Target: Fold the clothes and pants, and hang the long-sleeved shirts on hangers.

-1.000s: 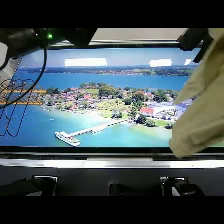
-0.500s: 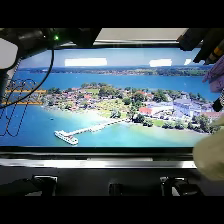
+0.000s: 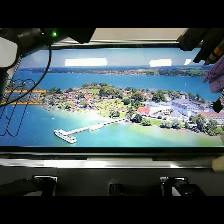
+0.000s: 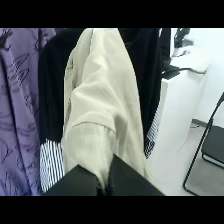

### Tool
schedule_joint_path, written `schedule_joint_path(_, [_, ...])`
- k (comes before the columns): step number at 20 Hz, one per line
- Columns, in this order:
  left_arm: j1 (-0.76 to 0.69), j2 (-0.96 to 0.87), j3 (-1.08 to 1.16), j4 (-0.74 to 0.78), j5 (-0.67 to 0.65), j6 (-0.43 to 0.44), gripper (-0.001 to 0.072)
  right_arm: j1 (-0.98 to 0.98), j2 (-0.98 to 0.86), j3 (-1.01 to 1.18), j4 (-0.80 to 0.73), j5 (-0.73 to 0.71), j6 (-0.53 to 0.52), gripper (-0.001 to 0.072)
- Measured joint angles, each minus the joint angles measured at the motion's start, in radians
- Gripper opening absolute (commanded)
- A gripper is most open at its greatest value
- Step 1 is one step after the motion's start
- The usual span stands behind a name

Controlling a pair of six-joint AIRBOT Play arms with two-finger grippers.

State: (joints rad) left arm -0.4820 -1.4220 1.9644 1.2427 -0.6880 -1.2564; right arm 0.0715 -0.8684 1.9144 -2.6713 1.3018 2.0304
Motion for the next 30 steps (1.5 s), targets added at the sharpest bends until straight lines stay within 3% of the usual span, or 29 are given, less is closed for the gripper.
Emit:
schedule_joint_path(15, [0.090, 0.000, 0.000, 0.000, 0.004, 0.000, 0.0612, 0.000, -0.216, -0.001, -0.217, -0.029, 0.196, 0.0021])
schedule_joint_path(20, [0.106, 0.000, 0.000, 0.000, 0.004, 0.000, 0.0612, -0.023, -0.230, -0.001, -0.292, -0.026, 0.203, 0.0021])
schedule_joint_path(30, [0.140, 0.000, 0.000, 0.000, 0.004, 0.000, 0.0612, -0.289, -0.227, -0.001, -0.236, -0.077, 0.184, 0.0021])
